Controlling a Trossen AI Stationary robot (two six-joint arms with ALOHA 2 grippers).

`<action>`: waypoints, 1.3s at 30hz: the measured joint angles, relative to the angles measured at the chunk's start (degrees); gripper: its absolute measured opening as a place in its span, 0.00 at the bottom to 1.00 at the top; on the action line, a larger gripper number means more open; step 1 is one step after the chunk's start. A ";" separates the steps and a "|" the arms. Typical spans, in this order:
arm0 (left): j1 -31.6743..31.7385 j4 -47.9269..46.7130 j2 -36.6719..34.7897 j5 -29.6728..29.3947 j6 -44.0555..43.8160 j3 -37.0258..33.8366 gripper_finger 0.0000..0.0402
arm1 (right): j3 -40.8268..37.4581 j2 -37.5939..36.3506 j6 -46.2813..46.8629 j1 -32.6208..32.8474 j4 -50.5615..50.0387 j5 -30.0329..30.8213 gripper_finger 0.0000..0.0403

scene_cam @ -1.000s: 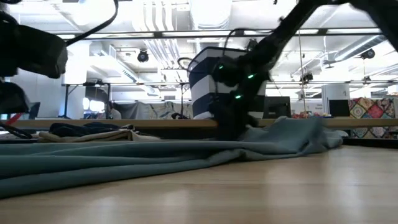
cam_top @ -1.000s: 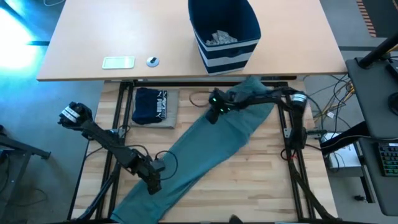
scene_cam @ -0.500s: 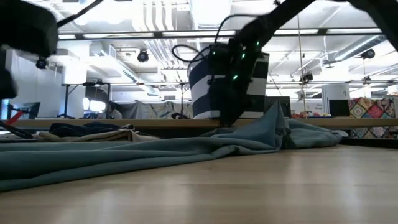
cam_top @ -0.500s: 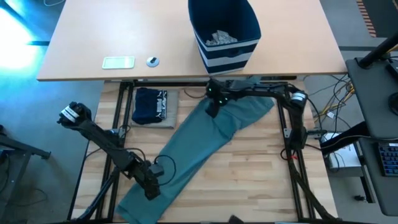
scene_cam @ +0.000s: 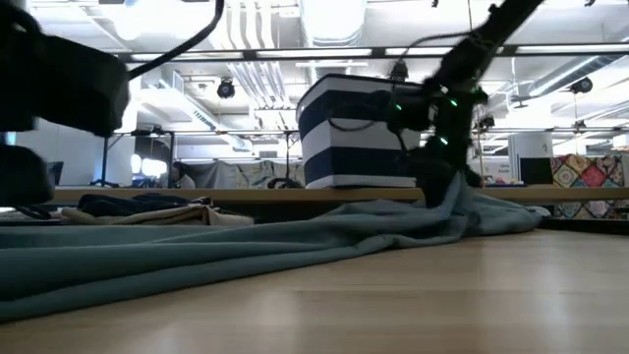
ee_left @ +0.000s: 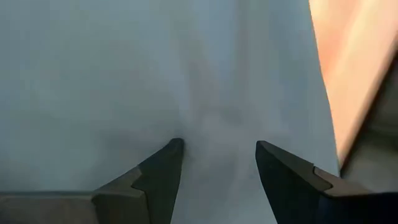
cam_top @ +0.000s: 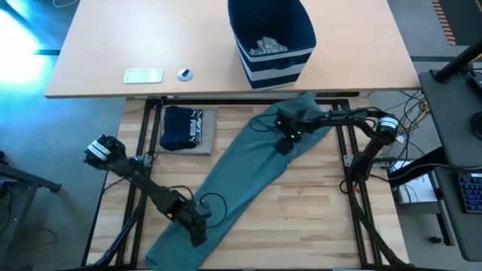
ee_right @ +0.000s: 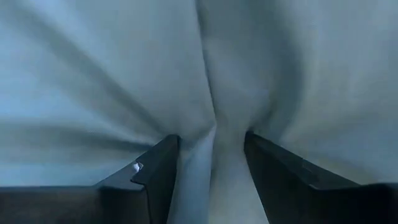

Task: Fold Laundry from Bin
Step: Fold the gray pants

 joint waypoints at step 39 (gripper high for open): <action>-16.86 1.19 6.48 11.96 -13.76 9.67 0.48 | -5.86 -3.20 -8.87 -6.88 -14.90 12.68 0.45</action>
